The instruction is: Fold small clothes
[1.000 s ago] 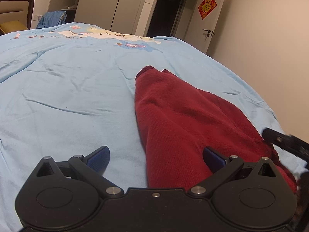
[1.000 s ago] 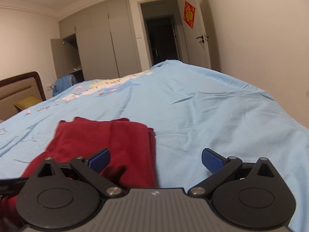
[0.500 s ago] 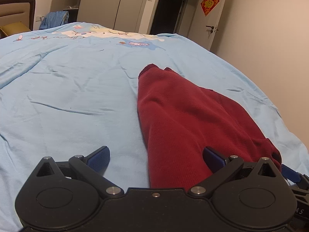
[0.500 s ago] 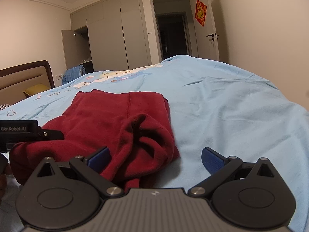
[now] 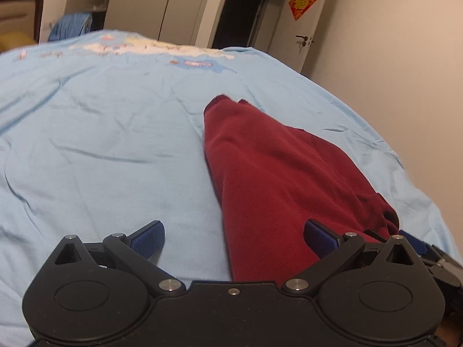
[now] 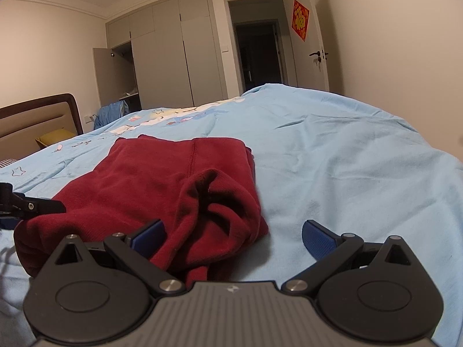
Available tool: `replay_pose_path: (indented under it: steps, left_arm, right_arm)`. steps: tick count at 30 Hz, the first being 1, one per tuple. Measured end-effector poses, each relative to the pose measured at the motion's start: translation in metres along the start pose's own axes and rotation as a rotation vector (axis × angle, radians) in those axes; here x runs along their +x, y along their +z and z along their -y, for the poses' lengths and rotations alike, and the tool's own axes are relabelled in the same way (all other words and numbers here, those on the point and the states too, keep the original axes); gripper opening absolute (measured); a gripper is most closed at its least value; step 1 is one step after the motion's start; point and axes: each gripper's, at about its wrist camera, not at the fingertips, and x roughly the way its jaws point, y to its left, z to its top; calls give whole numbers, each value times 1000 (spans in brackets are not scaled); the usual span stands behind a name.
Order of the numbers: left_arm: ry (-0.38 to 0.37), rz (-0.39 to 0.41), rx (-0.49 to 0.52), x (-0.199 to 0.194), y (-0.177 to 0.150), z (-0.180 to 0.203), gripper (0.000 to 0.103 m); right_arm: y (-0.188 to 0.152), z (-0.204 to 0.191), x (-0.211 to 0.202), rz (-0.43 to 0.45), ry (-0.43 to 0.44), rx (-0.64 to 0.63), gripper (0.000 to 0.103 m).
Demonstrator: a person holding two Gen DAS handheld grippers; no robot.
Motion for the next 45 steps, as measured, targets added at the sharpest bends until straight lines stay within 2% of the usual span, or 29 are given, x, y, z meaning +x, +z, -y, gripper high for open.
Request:
replay_pose_path:
  steps: [6,11,15,20,22,25,27,29,31,33,38,45]
  left_arm:
    - [-5,-3,-3,2,-4,-2,103]
    - [-43,-2,-44,4,10,-9,102]
    - [-85,-19,-89,18,24,-16,102]
    - [-136,-83,-110,43,38,-21,102]
    - [-152,-95,-99,46,41,-19,98]
    - [-208,-113,-88,49,43,-18,79]
    - [-250,-127,-97,52,44,-18,59]
    - [-260,-132,-110,54,44,-19,52]
    - [-261,-122,-116,52,46,-18,41]
    - [-259,-105,-111,48,48,-17,31]
    - [-255,-35,-50,27,58,-13,24]
    - [-168,83,-20,-9,79,-39,24]
  right_arm:
    - [2,2,-3,4,15,16,103]
    - [16,21,-5,9,155,153,103]
    - [31,32,18,-62,215,243,103]
    - [44,31,49,-139,244,269,103]
    - [47,27,54,-148,270,257,98]
    - [47,16,57,-158,256,194,85]
    - [46,12,54,-147,247,164,78]
    - [45,12,50,-135,249,165,70]
    - [46,12,47,-125,250,170,56]
    - [48,9,43,-112,244,153,48]
    - [59,-22,30,-46,207,1,40]
    - [74,-75,31,44,279,-91,38]
